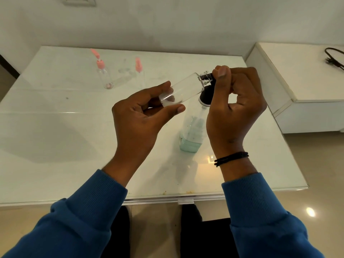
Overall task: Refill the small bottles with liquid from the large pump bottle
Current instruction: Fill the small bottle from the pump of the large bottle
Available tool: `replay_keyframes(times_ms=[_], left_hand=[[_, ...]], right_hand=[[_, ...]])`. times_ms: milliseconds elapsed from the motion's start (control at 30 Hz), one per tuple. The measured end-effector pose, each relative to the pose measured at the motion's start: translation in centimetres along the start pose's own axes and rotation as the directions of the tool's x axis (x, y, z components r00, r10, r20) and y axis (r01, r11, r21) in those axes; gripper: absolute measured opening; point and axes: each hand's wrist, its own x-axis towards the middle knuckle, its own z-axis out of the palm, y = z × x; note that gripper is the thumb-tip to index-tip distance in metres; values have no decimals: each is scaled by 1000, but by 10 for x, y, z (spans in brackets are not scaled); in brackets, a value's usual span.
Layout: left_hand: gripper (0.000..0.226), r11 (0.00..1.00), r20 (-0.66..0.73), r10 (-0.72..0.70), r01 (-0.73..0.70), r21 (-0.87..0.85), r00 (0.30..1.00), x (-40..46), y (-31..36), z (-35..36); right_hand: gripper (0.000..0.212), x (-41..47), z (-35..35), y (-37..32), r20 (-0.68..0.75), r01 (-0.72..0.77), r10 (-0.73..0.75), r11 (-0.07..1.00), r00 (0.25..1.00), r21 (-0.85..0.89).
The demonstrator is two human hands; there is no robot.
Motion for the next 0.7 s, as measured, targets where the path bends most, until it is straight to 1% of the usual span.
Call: replay_keyframes(times_ms=[167,333,433,700], left_hand=[[47,1000,4,-5,5,-13,1000,1,-1,0],[47,1000,7,-6,6,2,1000,0,0,1],[48,1000,5,-11,11,-6,1000,0,0,0],[48,1000,1,-6,6,-6,1000,0,-1,1]], right_hand=[[27,7,-3,-1,17,19,-18,999,1000,-40],[26,2,0,-1,-9,-14,14,1000,1000,-16],[25,1,0,0,-1,-23,23,1000,1000,4],[28,11,-2,-4,24,-25,26,999,999,-35]])
